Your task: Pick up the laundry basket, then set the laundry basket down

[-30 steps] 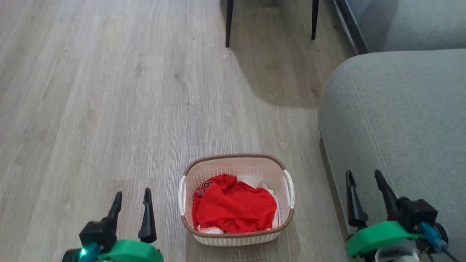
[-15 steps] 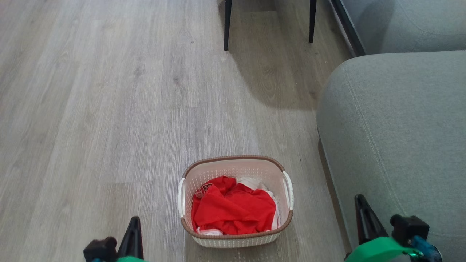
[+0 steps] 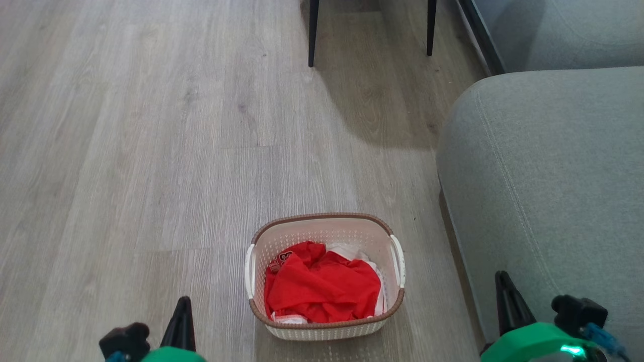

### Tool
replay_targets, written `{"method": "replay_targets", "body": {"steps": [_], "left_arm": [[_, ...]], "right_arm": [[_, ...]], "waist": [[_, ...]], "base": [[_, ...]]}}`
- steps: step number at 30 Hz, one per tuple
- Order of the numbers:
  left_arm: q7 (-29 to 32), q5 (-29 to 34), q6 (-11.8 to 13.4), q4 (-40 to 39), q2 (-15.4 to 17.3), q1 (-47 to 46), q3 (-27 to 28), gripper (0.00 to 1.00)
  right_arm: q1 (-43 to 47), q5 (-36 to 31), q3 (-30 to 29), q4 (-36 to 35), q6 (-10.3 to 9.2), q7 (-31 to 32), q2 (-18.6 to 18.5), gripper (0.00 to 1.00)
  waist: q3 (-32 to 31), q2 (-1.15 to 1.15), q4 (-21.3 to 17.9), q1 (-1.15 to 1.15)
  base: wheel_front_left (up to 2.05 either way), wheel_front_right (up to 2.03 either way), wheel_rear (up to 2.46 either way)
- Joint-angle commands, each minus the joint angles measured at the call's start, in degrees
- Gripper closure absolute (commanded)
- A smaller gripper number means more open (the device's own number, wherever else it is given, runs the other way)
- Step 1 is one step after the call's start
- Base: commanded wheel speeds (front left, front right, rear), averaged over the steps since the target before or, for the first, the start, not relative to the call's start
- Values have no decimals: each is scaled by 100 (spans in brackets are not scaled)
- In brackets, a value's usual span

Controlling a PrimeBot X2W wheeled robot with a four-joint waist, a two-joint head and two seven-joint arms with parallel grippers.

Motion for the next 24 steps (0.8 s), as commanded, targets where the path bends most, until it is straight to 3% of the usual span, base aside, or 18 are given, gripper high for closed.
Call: {"method": "replay_targets", "body": {"steps": [1,24], "left_arm": [[17,-104,-37,-157,41,-315,123,100],[377,-1571,-240,-123,74,-597,367,100]], "right_arm": [[-307,114,-38,-160,-1,20,-80,100],[-528,1605,-187,-71,-3,355,-137,100]], "waist": [[2,0,0,0],[70,0,-22,0]], "base": [[0,0,0],[0,0,0]]}}
